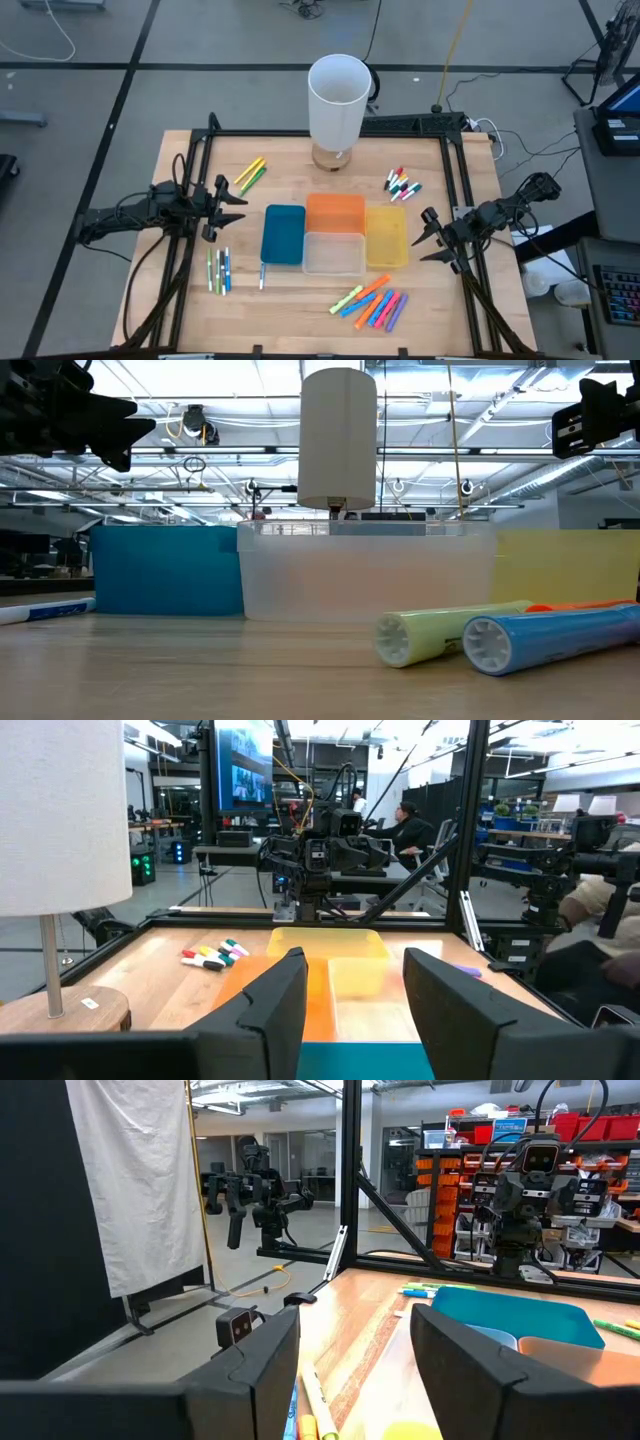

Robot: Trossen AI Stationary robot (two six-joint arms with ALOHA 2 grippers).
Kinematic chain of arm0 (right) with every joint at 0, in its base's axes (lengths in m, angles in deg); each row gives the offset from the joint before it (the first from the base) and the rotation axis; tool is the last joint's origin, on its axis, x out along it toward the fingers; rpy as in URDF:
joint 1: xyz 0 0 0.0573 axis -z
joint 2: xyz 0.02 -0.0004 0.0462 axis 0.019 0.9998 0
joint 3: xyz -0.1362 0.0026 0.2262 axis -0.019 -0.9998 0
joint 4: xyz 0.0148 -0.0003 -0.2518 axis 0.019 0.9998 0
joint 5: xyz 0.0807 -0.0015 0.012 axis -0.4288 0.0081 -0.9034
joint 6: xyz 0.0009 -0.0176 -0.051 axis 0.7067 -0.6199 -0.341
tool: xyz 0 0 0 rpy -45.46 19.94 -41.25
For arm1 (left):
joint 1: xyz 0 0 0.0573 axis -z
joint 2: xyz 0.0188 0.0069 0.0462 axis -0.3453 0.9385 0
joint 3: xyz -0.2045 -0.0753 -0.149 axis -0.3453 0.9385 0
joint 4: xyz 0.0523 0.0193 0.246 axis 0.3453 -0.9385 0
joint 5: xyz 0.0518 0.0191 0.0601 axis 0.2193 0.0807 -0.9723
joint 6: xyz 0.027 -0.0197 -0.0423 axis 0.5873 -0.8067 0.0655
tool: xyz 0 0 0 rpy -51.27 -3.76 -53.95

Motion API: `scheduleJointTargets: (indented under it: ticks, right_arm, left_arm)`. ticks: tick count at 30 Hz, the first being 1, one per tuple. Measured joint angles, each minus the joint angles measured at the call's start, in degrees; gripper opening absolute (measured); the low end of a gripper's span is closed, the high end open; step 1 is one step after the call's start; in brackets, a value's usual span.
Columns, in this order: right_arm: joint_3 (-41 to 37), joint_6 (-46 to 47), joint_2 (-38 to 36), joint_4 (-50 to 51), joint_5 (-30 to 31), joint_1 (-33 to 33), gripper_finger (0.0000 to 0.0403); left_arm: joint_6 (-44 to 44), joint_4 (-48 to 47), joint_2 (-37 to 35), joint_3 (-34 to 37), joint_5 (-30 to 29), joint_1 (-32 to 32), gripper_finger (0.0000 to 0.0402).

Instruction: Pick & Place Markers

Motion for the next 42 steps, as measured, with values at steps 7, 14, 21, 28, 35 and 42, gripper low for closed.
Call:
scheduleJointTargets:
  ticks: [7, 14, 21, 28, 35, 42]
  right_arm:
    - [0.0, 0.0, 0.0, 0.0, 0.0, 0.0, 0.0181]
    - [0.0, 0.0, 0.0, 0.0, 0.0, 0.0, 0.0181]
    - [0.0, 0.0, 0.0, 0.0, 0.0, 0.0, 0.0181]
    - [0.0, 0.0, 0.0, 0.0, 0.0, 0.0, 0.0181]
    - [0.0, 6.2, 0.0, 0.0, -0.2, -0.2, 0.0181]
    - [0.0, 10.5, 0.0, -8.6, 0.0, -0.1, 0.0181]
  left_arm:
    - [0.0, 0.0, 0.0, 0.0, 0.0, 0.0, 0.0176]
    - [0.0, 0.0, 0.0, 0.0, 0.0, 0.0, 0.0191]
    - [0.0, 0.0, 0.0, 0.0, 0.0, 0.0, 0.0204]
    - [0.0, 0.0, 0.0, 0.0, 0.0, 0.0, 0.0194]
    - [0.0, 0.0, 0.0, 0.0, 0.0, 0.0, 0.0180]
    - [0.0, 0.0, 0.0, 0.0, 0.0, 0.0, 0.0170]
